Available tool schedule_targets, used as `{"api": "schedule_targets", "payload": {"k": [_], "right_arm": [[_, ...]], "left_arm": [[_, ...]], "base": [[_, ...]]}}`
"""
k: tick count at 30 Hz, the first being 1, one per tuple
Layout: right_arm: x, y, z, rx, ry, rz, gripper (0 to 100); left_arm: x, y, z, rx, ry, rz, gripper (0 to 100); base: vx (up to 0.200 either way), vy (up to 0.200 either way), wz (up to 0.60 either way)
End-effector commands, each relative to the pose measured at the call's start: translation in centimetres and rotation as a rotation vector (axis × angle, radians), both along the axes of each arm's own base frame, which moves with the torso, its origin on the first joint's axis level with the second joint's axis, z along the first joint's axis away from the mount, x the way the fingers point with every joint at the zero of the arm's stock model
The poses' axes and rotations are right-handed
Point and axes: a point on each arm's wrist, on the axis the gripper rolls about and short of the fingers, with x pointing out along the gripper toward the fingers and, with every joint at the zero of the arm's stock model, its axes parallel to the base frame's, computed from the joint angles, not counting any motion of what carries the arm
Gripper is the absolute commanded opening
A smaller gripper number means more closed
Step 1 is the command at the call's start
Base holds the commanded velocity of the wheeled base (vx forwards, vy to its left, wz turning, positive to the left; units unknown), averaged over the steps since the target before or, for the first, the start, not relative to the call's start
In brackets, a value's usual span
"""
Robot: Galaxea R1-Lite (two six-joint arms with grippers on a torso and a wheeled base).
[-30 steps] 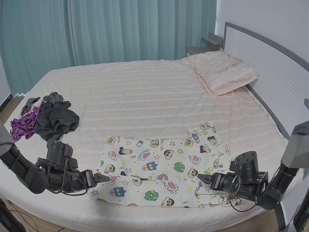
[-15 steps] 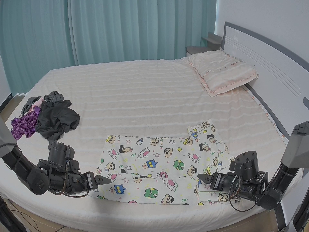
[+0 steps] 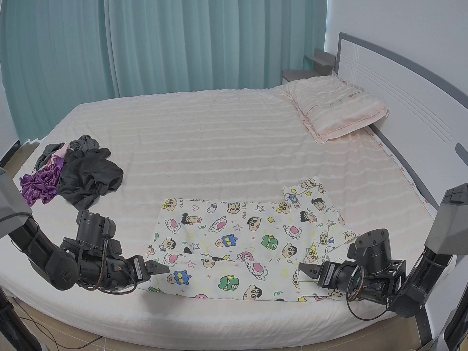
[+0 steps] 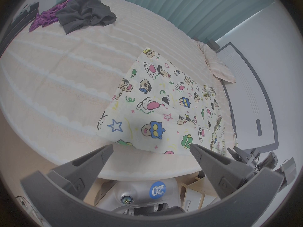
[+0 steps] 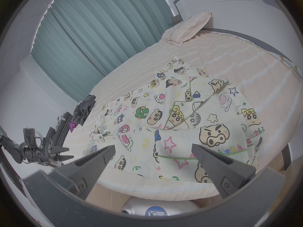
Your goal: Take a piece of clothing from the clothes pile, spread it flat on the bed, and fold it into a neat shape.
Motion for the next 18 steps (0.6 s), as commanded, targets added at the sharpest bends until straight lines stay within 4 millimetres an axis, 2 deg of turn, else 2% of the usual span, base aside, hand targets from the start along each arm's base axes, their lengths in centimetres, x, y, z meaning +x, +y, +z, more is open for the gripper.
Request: {"api": "schedule_targets", "payload": {"k": [1, 10, 14, 18], "right_arm": [[0.0, 0.1, 0.0, 0.0, 0.001, 0.002, 100], [-0.2, 0.2, -0.1, -0.002, 0.004, 0.006, 100], [-0.3, 0.3, -0.6, -0.015, 0.02, 0.014, 100], [-0.7, 0.6, -1.2, -0.029, 0.04, 0.027, 100]], "left_arm": [[0.8, 0.0, -0.1, -0.008, -0.004, 0.015, 100], [1.9, 0.4, -1.0, -0.004, 0.015, 0.037, 100], [2.4, -0.1, -2.2, 0.011, 0.043, 0.012, 100], [3.8, -1.0, -2.3, 0.005, -0.001, -0.011, 100]], "base": [[0.0, 0.2, 0.0], [0.0, 0.2, 0.0], [0.0, 0.0, 0.0], [0.0, 0.0, 0.0]]}}
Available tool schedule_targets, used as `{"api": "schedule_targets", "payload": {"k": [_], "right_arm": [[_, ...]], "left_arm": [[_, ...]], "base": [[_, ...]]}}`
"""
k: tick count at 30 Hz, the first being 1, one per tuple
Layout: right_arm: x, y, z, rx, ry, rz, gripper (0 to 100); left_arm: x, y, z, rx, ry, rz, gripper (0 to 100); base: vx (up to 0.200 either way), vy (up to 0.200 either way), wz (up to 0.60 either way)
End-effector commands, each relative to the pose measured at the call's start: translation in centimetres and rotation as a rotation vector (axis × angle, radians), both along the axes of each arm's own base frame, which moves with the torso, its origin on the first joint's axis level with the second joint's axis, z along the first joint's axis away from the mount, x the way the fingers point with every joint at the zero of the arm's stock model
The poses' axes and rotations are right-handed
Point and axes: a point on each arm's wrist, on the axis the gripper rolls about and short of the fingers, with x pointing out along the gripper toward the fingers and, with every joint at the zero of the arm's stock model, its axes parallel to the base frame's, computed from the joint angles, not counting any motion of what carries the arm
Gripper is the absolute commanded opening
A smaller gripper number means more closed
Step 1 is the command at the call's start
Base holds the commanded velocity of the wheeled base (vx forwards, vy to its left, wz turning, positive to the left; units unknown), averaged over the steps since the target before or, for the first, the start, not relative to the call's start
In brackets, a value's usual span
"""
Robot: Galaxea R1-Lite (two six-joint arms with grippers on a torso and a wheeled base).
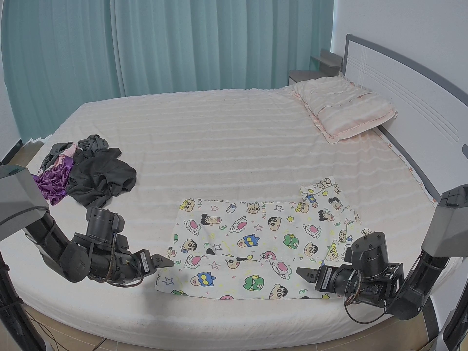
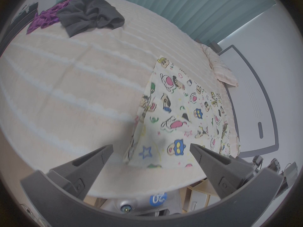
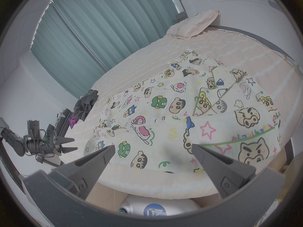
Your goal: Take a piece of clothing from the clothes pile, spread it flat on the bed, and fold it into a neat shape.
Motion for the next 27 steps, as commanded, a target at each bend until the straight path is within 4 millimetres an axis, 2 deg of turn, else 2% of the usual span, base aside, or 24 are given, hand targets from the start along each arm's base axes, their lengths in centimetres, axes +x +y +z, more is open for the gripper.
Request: {"api": "schedule_targets", "payload": {"k": [1, 10, 14, 27], "right_arm": [[-0.5, 0.3, -0.7, -0.015, 0.023, 0.019, 100], [-0.6, 0.3, -0.9, 0.005, -0.008, 0.025, 100], [-0.6, 0.3, -1.0, 0.005, -0.009, 0.025, 100], [-0.6, 0.4, -1.0, 0.005, -0.008, 0.025, 100]], "left_arm": [[1.5, -1.0, -1.0, -0.001, -0.013, -0.025, 100], [2.9, -3.7, -3.3, 0.013, -0.04, -0.117, 100], [2.9, -3.6, -4.2, 0.061, -0.051, -0.17, 100], [2.5, -3.2, -4.1, 0.069, -0.045, -0.167, 100]], "base": [[0.0, 0.0, 0.0], [0.0, 0.0, 0.0], [0.0, 0.0, 0.0], [0.0, 0.0, 0.0]]}}
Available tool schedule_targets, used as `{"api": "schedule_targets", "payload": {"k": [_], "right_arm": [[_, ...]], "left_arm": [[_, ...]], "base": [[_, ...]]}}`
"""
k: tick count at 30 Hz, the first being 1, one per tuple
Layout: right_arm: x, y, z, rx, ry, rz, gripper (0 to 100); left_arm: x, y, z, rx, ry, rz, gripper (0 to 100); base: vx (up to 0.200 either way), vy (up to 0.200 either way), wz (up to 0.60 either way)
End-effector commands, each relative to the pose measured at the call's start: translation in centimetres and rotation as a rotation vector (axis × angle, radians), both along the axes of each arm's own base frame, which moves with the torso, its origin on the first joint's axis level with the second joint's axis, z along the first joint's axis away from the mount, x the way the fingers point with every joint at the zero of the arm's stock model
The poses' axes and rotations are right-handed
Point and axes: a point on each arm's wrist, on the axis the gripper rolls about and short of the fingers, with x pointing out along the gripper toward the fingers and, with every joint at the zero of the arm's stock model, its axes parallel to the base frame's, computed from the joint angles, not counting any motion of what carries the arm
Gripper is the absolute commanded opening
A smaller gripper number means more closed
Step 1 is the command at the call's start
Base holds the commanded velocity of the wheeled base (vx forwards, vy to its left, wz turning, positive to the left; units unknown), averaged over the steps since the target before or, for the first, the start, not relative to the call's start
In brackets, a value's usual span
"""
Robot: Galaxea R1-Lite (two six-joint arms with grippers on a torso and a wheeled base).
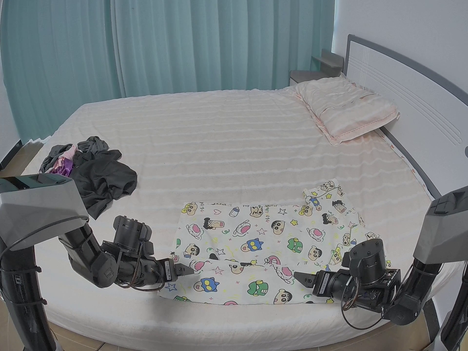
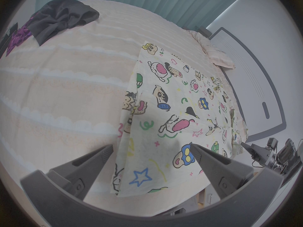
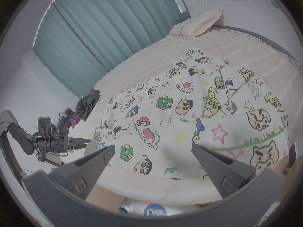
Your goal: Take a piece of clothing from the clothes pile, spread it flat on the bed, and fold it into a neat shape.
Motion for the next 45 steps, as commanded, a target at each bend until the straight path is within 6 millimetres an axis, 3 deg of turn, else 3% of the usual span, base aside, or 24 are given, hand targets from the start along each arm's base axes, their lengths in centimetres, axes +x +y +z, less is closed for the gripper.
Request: {"api": "schedule_targets", "payload": {"k": [1, 7, 8, 23, 43, 44, 45], "right_arm": [[0.0, 0.0, -0.1, -0.003, 0.004, 0.0, 100], [0.0, 0.0, -0.1, -0.002, 0.002, -0.001, 100], [0.0, 0.0, -0.1, -0.001, 0.003, -0.002, 100], [0.0, 0.0, -0.1, 0.0, 0.004, -0.001, 100], [0.0, 0.0, -0.1, -0.001, 0.005, -0.002, 100], [0.0, 0.0, -0.1, 0.0, 0.004, -0.002, 100], [0.1, -0.1, -0.1, 0.0, 0.004, -0.004, 100]], "left_arm": [[-0.2, 0.0, -0.1, 0.0, 0.006, -0.002, 100], [-0.4, -0.2, -0.2, -0.008, -0.001, -0.014, 100], [-0.6, -0.2, -0.3, -0.007, 0.002, -0.014, 0], [-3.1, 0.9, -0.2, 0.038, 0.041, -0.037, 0], [-4.5, 1.2, -0.5, 0.072, 0.076, -0.033, 0], [-4.5, 1.2, -0.5, 0.072, 0.074, -0.033, 100], [-4.5, 1.2, -0.4, 0.072, 0.074, -0.033, 100]], "base": [[0.0, 0.0, 0.0], [0.0, 0.0, 0.0], [0.0, 0.0, 0.0], [0.0, 0.0, 0.0], [0.0, 0.0, 0.0], [0.0, 0.0, 0.0], [0.0, 0.0, 0.0]]}}
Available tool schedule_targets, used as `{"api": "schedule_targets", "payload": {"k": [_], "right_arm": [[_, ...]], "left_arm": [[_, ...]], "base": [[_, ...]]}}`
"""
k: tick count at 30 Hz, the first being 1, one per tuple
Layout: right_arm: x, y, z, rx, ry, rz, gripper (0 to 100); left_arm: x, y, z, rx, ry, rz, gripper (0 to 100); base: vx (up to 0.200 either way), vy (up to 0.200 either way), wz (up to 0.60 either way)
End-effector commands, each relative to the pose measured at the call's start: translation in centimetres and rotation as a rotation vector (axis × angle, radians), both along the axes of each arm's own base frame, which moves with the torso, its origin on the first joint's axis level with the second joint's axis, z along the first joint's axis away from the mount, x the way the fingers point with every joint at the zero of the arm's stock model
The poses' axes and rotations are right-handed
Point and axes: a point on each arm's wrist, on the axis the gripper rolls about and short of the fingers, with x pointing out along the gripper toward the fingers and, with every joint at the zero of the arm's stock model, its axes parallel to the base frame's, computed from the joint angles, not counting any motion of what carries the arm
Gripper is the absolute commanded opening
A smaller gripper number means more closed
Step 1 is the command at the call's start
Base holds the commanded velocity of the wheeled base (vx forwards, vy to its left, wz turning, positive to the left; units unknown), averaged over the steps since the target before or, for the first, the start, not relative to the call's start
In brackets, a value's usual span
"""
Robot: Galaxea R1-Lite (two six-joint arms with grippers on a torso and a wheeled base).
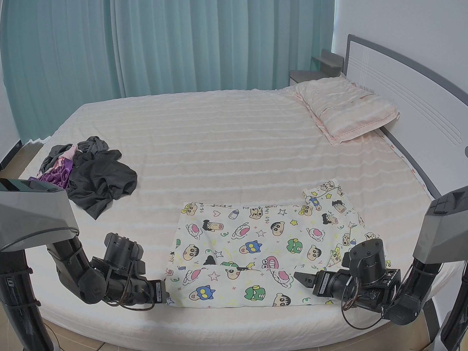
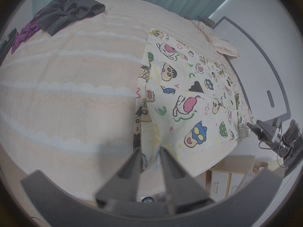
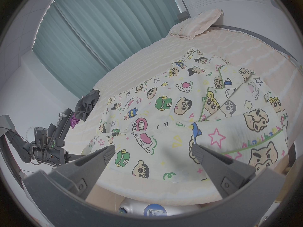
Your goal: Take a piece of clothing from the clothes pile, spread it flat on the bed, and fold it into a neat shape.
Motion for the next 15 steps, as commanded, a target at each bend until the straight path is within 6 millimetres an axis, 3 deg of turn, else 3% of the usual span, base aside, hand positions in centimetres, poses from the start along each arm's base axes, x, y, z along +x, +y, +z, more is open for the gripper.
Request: {"api": "schedule_targets", "payload": {"k": [1, 6, 8, 11, 12, 13, 15], "right_arm": [[0.0, -0.1, 0.0, 0.0, 0.001, -0.003, 100], [0.1, -0.9, 0.7, 0.003, -0.021, -0.028, 100], [0.4, -2.0, 2.0, 0.006, -0.067, -0.037, 100], [0.9, -4.0, 3.3, 0.01, -0.11, -0.062, 100], [1.5, -6.0, 4.0, 0.028, -0.123, -0.076, 100], [1.5, -6.0, 4.0, 0.028, -0.123, -0.076, 100], [2.4, -9.0, 3.9, 0.049, -0.096, -0.076, 100]], "left_arm": [[0.1, -0.1, 0.0, -0.001, -0.002, 0.0, 100], [0.3, 0.5, -0.1, -0.002, -0.002, 0.02, 100], [0.8, 1.2, 0.4, -0.011, -0.026, 0.053, 100], [1.6, 2.0, 1.5, -0.044, -0.083, 0.089, 100], [2.1, 2.0, 1.9, -0.067, -0.113, 0.103, 100], [2.1, 2.0, 1.9, -0.067, -0.113, 0.103, 100], [3.0, 1.5, 2.3, -0.101, -0.153, 0.12, 100]], "base": [[0.0, 0.0, 0.0], [0.0, 0.0, 0.0], [0.0, 0.0, 0.0], [0.0, 0.0, 0.0], [0.0, 0.0, 0.0], [0.0, 0.0, 0.0], [0.0, 0.0, 0.0]]}}
